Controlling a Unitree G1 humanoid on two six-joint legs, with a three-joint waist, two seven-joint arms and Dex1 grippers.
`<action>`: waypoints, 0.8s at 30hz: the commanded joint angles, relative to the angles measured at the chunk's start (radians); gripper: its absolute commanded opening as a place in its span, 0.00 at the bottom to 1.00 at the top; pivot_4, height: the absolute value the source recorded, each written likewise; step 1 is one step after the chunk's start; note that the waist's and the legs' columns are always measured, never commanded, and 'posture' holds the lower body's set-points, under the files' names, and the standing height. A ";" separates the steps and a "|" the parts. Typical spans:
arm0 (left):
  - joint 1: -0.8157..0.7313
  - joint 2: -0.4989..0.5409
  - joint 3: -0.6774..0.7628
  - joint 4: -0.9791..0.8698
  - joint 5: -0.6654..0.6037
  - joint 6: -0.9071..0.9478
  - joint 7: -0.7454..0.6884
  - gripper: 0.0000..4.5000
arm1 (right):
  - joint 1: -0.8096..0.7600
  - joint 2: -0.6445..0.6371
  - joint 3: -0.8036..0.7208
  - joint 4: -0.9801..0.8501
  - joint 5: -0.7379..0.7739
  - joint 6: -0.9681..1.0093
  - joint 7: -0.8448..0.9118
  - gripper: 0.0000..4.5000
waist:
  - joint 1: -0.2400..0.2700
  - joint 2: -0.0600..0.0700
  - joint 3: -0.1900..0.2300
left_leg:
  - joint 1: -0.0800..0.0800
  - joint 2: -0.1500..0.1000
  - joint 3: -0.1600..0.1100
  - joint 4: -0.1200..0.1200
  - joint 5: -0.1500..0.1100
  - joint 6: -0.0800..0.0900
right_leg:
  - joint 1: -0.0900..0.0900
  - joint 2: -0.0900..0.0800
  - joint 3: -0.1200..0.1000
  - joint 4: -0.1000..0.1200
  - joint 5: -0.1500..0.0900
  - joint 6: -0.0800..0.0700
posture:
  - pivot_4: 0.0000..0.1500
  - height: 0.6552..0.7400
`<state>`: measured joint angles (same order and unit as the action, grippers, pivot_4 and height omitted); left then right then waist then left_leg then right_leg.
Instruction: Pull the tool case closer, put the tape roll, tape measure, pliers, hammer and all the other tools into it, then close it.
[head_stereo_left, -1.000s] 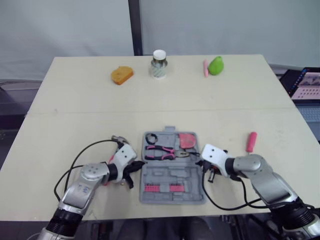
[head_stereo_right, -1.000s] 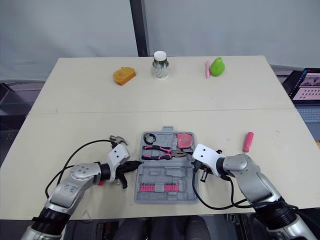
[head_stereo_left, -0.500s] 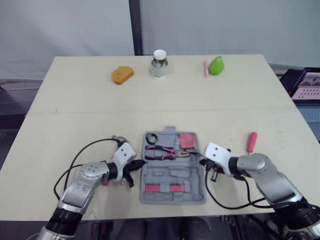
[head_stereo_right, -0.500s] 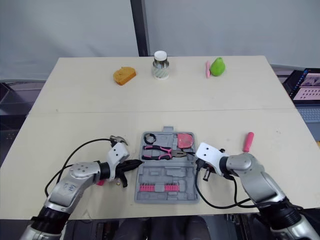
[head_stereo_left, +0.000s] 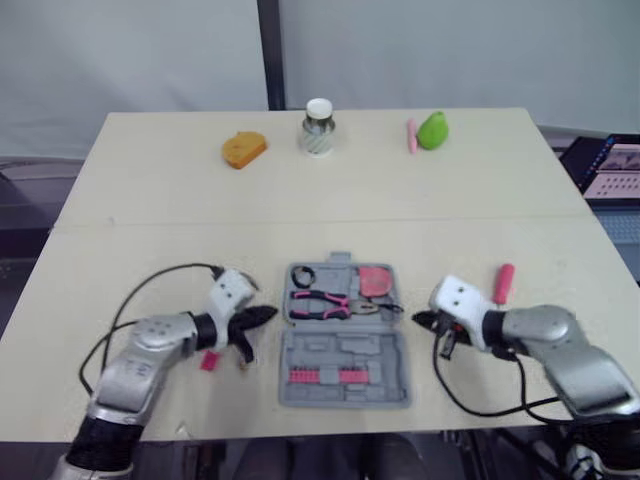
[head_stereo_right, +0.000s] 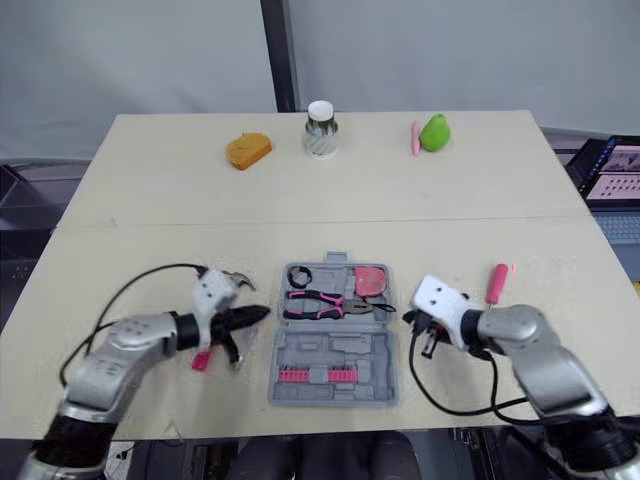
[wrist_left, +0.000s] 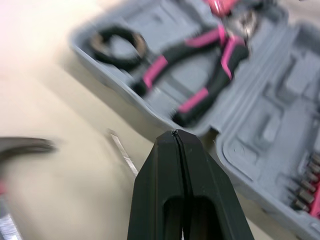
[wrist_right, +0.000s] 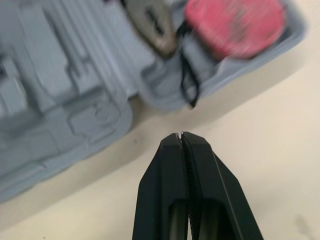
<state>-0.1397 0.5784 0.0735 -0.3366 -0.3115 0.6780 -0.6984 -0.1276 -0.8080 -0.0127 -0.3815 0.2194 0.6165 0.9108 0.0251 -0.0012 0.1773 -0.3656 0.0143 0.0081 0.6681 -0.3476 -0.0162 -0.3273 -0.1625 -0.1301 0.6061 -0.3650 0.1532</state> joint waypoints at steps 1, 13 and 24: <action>0.029 0.048 0.239 -0.064 -0.082 0.062 0.042 0.00 | 0.067 -0.018 -0.252 -0.035 0.192 0.055 0.075 0.02 | 0.000 0.000 0.000 | 0.000 0.000 0.000 0.000 0.000 0.000 | 0.000 0.000 0.000 0.000 0.000 0.000 | 1.00 1.00; 0.325 0.119 0.685 0.173 -0.063 -0.103 0.057 0.99 | 0.128 -0.123 -0.619 0.532 0.265 -0.083 0.156 0.99 | 0.000 -0.001 0.001 | 0.000 0.000 0.002 -0.001 0.000 0.000 | 0.000 0.000 0.000 -0.001 0.000 0.000 | 1.00 1.00; 0.410 0.117 0.678 0.250 -0.061 -0.219 0.049 0.99 | 0.058 -0.184 -0.524 0.881 0.164 -0.323 0.205 0.99 | -0.004 -0.001 0.001 | 0.001 0.000 0.004 -0.001 0.000 0.000 | 0.000 0.000 0.001 -0.001 0.000 0.000 | 1.00 1.00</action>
<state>0.2640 0.6866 0.7443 -0.0479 -0.3581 0.4730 -0.6476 -0.0647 -0.9678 -0.5288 0.5045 0.3818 0.3234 1.0991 0.0211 -0.0022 0.1779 -0.3641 0.0146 0.0117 0.6667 -0.3475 -0.0158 -0.3271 -0.1627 -0.1287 0.6048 -0.3650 0.1533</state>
